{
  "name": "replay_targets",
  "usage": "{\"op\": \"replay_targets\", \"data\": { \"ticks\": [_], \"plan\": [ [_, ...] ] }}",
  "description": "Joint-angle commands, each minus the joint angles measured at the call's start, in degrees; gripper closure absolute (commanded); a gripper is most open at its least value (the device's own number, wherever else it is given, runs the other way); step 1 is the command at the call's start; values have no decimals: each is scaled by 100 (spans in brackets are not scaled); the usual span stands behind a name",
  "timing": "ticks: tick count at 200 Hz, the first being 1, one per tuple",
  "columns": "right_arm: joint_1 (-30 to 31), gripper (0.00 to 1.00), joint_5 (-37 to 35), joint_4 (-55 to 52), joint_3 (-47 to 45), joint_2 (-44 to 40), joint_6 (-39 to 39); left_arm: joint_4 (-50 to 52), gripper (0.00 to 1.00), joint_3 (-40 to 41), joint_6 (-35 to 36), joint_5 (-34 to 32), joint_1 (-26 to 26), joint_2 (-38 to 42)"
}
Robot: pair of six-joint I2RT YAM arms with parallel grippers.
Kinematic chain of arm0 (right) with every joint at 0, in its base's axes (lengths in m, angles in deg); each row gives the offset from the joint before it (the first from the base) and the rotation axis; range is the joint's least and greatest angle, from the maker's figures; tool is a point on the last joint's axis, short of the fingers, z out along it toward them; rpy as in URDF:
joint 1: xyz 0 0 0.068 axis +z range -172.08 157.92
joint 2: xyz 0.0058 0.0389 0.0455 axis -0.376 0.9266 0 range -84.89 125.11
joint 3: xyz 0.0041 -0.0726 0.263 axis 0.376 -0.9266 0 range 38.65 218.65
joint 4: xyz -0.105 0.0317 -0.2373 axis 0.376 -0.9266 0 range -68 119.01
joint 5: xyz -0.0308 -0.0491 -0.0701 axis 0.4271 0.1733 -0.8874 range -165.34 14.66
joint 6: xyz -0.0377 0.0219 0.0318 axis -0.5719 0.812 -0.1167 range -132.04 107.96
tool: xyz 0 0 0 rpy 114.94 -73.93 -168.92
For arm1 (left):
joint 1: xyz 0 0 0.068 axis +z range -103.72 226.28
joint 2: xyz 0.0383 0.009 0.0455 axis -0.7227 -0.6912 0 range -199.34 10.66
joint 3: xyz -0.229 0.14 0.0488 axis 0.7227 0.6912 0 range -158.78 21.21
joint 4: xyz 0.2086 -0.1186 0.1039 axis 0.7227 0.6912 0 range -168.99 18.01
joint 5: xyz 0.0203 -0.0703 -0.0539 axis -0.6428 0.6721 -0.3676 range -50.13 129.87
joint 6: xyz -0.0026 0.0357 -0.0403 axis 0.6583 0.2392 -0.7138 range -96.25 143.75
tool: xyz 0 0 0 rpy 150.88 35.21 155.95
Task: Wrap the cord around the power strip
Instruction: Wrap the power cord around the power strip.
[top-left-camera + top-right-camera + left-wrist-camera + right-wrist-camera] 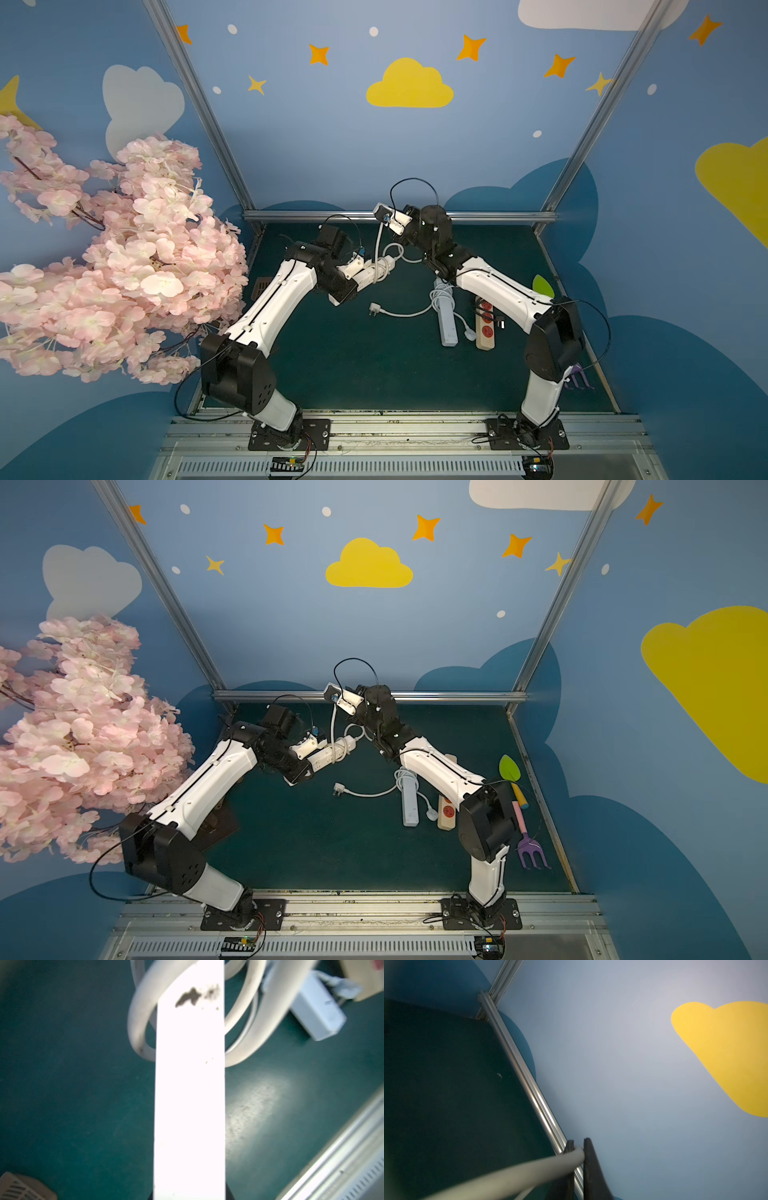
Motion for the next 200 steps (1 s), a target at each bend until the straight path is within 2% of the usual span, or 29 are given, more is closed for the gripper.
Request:
{"op": "replay_targets", "data": {
  "ticks": [1, 17, 30, 47, 63, 77, 96, 134, 167, 200],
  "plan": [
    [-367, 100, 1116, -1271, 911, 409, 229, 264, 97, -46, 459, 1575, -189, 428],
    [-663, 100, 1818, -2084, 1821, 873, 434, 299, 97, -76, 578, 2204, -229, 594],
    [-889, 100, 2647, -2627, 2422, 1182, 687, 286, 97, -111, 658, 2680, -247, 747],
    [-1087, 100, 3650, -2945, 2897, 1454, 1160, 111, 97, -189, 595, 3020, -252, 908],
    [-1228, 89, 4300, -2564, 2881, 1593, 1880, -104, 97, -318, 436, 3086, -244, 958],
    [-1296, 77, 4474, -1694, 2491, 1634, 2694, -313, 97, -458, 196, 3014, -247, 933],
    [-1239, 64, 4292, -415, 1807, 1623, 3753, -504, 97, -683, -97, 2913, -247, 902],
    [-1197, 48, 3834, 1144, 1179, 1793, 4992, -687, 97, -969, -342, 2676, -232, 911],
    [-1159, 39, 3476, 1322, 1090, 2024, 5216, -982, 97, -1124, -687, 2650, -225, 1032],
    [-1090, 38, 2724, 1564, 950, 2346, 5271, -1383, 97, -1359, -1162, 2565, -217, 1144]
  ]
}}
